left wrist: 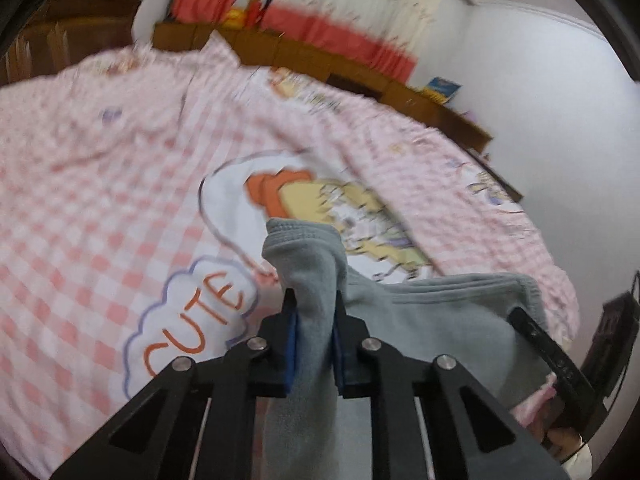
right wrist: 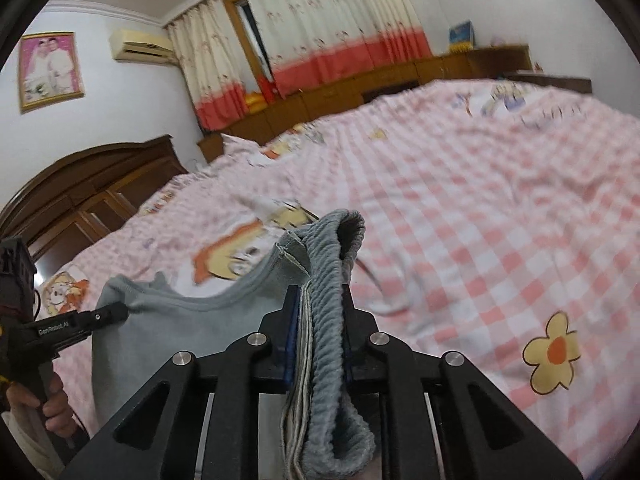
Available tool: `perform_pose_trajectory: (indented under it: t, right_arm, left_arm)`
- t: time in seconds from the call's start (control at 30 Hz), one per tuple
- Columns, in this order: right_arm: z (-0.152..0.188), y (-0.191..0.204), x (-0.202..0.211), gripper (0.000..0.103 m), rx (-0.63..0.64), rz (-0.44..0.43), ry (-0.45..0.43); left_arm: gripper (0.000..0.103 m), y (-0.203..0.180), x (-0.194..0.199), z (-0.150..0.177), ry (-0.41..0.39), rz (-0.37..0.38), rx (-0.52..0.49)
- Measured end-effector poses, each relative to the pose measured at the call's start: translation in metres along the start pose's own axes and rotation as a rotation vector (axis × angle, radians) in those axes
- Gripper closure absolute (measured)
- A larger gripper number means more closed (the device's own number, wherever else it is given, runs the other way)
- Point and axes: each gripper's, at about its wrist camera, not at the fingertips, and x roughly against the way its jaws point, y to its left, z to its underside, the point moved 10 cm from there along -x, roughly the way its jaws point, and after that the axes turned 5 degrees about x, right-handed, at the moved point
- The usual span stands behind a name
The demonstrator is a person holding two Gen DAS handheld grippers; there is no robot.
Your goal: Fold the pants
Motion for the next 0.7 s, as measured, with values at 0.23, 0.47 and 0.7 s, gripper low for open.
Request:
perform_pose_trajectory:
  t: [0.23,0.47,0.7]
  right_arm:
    - [-0.023,0.075,0.027,0.086,0.048,-0.139,-0.009]
    - [-0.023,0.144,-0.010,0.086,0.048,-0.213,0.065]
    - [0.006,0.160,-0.089,0.086,0.101,-0.174,0.173]
  left_arm:
    - [0.089,0.019,0.076,-0.044,-0.131,-0.027,-0.023]
    - [0.089,0.095,0.096,-0.098,-0.139,-0.180,-0.052]
    - [0.088,0.170,0.029,-0.099,-0.026,-0.255,0.005]
